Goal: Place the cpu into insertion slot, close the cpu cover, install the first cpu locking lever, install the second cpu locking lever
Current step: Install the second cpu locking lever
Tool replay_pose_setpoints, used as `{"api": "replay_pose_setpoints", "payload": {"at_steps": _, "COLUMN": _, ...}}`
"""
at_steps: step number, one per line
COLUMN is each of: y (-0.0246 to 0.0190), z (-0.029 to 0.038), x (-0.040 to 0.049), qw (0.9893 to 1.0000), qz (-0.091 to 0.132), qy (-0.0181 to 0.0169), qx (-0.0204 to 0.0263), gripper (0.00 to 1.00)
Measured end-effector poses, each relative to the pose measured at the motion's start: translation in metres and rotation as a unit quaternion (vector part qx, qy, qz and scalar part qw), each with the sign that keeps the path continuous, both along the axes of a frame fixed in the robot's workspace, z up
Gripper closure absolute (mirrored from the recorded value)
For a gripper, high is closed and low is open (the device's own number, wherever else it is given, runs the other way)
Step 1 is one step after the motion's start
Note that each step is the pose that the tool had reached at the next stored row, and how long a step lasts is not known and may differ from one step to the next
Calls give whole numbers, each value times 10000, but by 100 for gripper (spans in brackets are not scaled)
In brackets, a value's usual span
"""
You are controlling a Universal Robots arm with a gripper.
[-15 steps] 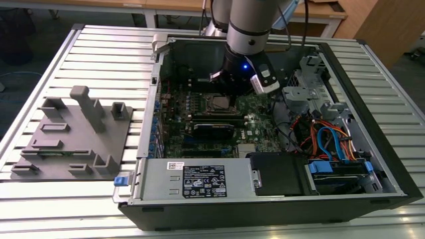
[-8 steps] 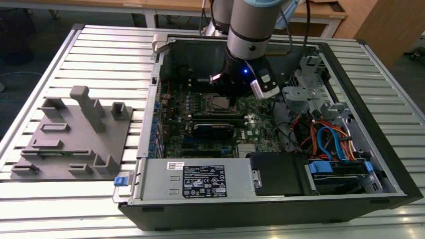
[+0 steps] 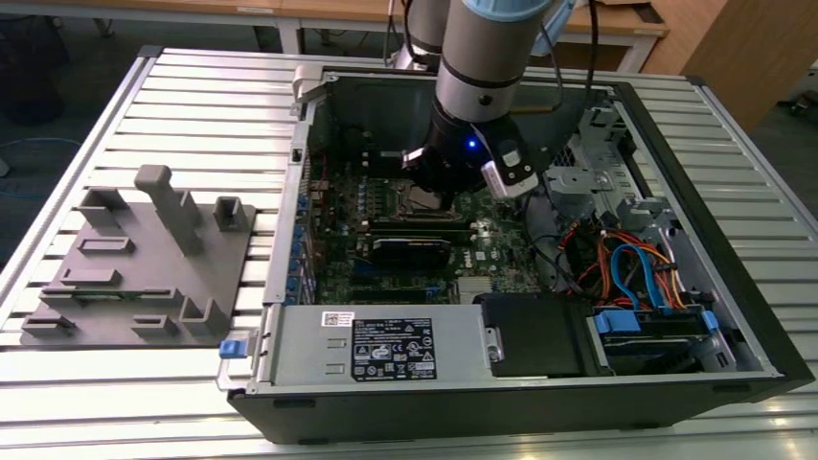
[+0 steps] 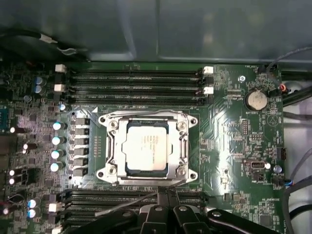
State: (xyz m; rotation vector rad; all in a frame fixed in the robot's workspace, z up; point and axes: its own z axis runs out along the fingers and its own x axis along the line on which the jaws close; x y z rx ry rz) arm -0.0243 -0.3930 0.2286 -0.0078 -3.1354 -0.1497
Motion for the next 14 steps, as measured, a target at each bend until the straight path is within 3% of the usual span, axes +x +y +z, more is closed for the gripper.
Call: {"api": "replay_pose_setpoints", "payload": {"at_steps": 14, "y": -61, "z": -8, "x": -180, "qw": 10000, "qz": 0, "qy": 11, "qx": 36, "gripper": 90}}
